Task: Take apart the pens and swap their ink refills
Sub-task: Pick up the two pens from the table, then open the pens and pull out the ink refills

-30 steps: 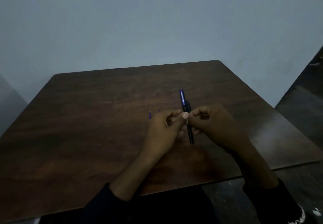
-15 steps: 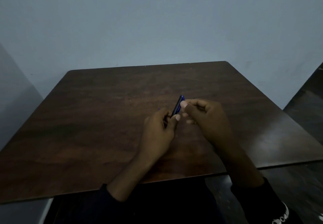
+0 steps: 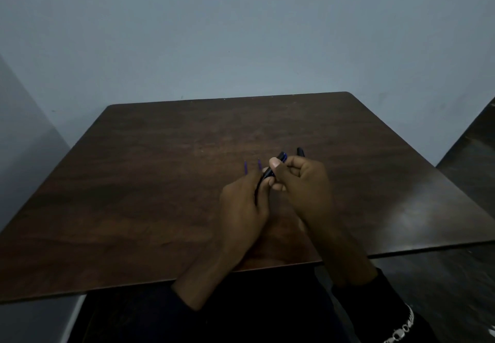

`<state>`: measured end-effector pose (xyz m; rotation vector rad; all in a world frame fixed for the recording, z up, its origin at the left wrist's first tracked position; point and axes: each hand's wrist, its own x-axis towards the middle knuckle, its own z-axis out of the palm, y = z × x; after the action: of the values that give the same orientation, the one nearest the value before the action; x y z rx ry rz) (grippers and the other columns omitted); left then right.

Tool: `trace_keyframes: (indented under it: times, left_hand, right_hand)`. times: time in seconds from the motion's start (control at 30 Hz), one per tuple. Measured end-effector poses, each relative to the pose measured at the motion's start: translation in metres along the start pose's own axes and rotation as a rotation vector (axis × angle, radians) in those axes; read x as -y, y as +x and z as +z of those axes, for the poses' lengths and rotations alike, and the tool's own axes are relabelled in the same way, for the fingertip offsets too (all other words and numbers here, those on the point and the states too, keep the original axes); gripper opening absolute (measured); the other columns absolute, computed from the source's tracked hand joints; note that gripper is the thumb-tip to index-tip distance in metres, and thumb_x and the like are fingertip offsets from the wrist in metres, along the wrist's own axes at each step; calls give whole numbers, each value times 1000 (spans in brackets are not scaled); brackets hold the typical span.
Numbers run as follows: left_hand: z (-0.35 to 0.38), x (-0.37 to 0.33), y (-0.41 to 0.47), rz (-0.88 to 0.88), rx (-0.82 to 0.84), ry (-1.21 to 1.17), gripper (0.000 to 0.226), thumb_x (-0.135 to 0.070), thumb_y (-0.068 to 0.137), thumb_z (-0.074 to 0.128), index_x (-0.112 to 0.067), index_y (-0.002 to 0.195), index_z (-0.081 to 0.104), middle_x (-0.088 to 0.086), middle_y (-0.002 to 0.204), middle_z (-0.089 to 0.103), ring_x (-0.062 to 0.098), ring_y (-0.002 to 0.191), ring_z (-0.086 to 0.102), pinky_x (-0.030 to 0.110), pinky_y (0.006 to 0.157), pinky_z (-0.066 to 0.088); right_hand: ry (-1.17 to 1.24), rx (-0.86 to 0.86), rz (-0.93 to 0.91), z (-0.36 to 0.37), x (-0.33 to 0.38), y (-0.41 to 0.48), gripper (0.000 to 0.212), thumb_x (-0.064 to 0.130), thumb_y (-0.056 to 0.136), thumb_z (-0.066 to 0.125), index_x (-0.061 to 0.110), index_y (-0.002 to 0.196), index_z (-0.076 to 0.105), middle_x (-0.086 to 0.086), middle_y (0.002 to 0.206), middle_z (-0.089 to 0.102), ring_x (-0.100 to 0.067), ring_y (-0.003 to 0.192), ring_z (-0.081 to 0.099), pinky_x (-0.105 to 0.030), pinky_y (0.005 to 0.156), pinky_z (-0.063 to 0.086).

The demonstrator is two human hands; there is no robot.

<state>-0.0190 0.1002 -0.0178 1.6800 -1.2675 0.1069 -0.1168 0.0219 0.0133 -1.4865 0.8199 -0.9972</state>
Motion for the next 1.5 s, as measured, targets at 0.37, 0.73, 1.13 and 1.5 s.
trace_keyframes:
  times: [0.37, 0.73, 1.13, 1.5]
  left_hand:
    - [-1, 8, -1, 25, 38, 81, 25, -32, 103, 57, -13, 94, 71, 1, 73, 74, 18, 60, 69, 31, 55, 49]
    - [-9, 11, -2, -11, 116, 63, 30, -33, 105, 57, -13, 87, 69, -9, 66, 60, 13, 61, 61, 32, 61, 41]
    - [-15, 44, 10, -206, 83, -207, 22, -20, 107, 55, -15, 110, 76, 0, 81, 60, 27, 71, 61, 53, 70, 53]
    - [-15, 51, 9, -293, 85, -263, 23, -18, 107, 54, -16, 110, 76, -15, 67, 57, 7, 66, 54, 34, 69, 43]
  right_hand:
    - [67, 17, 102, -2, 1, -1, 23, 17, 103, 61, 6, 84, 67, -1, 69, 78, -8, 59, 73, -20, 54, 58]
    - [63, 24, 186, -54, 16, 23, 21, 23, 105, 57, 6, 101, 67, -10, 90, 81, -27, 74, 80, -30, 58, 64]
    - [-677, -15, 255, -111, -18, 45, 13, 14, 89, 79, 3, 84, 75, -8, 82, 75, -22, 64, 76, -30, 63, 61]
    - [-690, -142, 154, -112, -34, 34, 21, 29, 88, 78, 14, 74, 78, -3, 52, 71, -10, 45, 68, -7, 42, 42]
